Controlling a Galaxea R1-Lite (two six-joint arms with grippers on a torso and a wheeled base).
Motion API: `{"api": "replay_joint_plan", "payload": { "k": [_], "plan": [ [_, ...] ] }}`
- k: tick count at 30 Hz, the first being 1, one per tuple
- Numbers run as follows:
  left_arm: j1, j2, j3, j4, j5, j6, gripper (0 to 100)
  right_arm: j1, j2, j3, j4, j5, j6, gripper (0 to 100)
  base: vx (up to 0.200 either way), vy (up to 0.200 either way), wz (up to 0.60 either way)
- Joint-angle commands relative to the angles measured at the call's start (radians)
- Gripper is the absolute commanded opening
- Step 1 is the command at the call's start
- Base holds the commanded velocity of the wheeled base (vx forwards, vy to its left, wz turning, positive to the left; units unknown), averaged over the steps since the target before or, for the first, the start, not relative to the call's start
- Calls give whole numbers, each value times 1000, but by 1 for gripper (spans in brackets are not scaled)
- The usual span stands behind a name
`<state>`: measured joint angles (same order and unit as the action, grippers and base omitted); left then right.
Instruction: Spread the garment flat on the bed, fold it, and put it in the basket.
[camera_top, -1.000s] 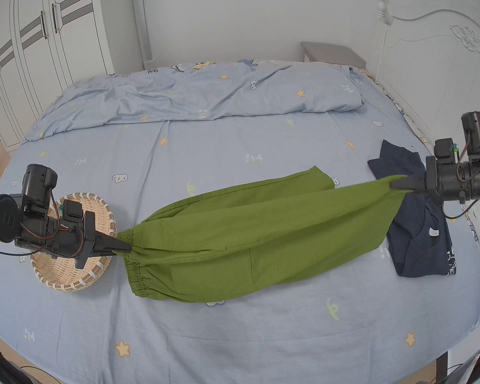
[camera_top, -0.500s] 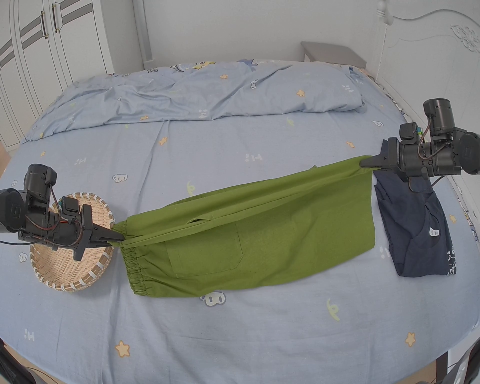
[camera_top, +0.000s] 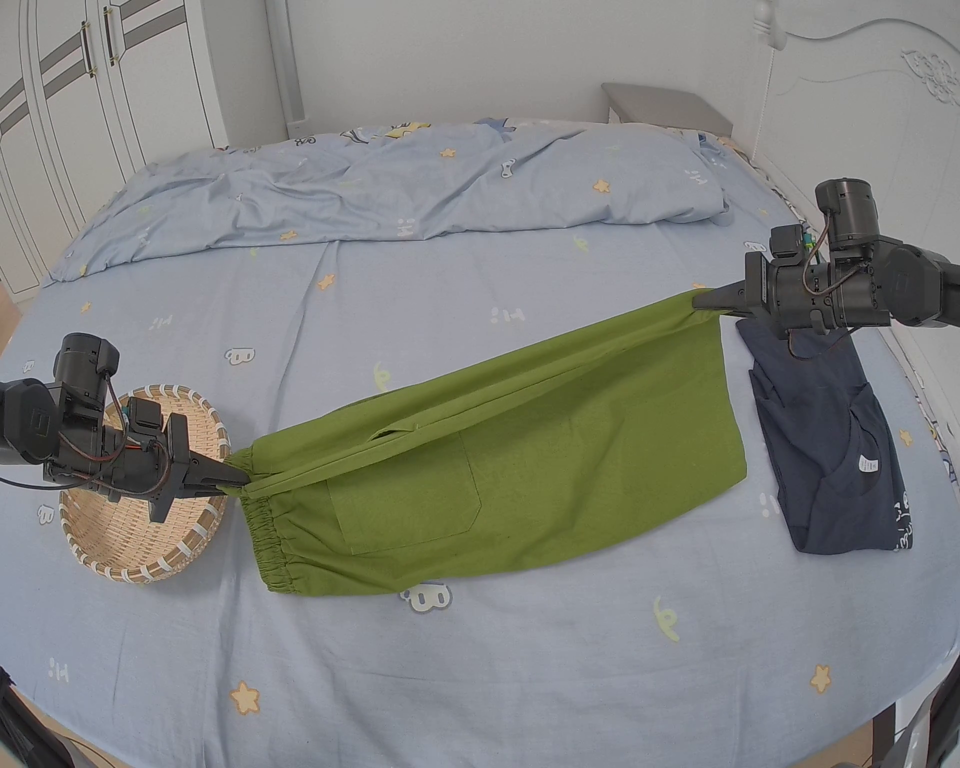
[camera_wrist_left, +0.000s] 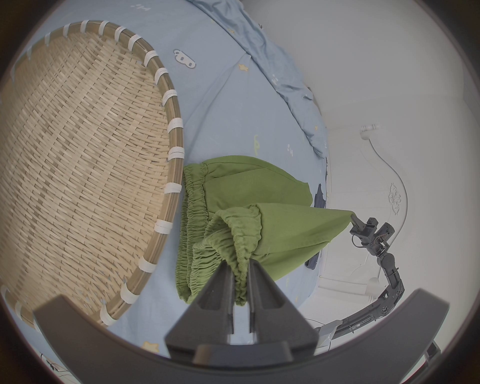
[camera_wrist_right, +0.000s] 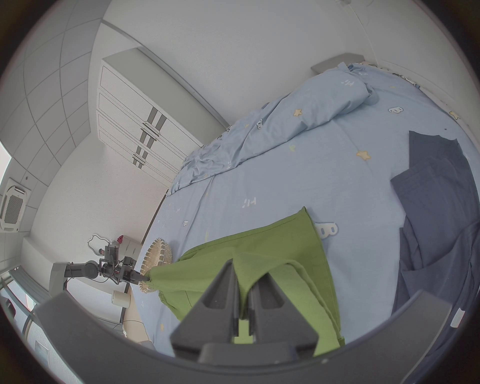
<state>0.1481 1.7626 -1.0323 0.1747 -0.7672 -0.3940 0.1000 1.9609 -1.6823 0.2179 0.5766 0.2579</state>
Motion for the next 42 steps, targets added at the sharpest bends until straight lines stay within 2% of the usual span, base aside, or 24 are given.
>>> {"api": "replay_joint_plan", "payload": {
  "k": [1,6,10,14,19,25,34,42],
  "plan": [
    [5,12,-3,0,-1,0,0,6,36,-31,3,2,1,0,0,0,0],
    [7,11,-2,5,-1,12,0,6,24,6,3,0,0,0,0,0,0],
    [5,15,-2,5,-3,27,0,10,-155,173,-12,0,-19,0,0,0,0],
    [5,25,0,6,-3,29,0,33,-284,263,-11,-1,-17,0,0,0,0],
    [4,26,0,5,-3,29,0,60,-398,348,0,-3,-17,0,0,0,0],
    [2,31,0,5,-3,29,0,63,-444,426,-11,-24,-17,0,0,0,0],
    [10,28,-3,0,-4,29,0,58,-450,363,-8,-26,-16,0,0,0,0],
    [27,28,-12,0,-4,29,0,60,-312,276,-14,-27,-11,0,0,0,0]
  ]
}}
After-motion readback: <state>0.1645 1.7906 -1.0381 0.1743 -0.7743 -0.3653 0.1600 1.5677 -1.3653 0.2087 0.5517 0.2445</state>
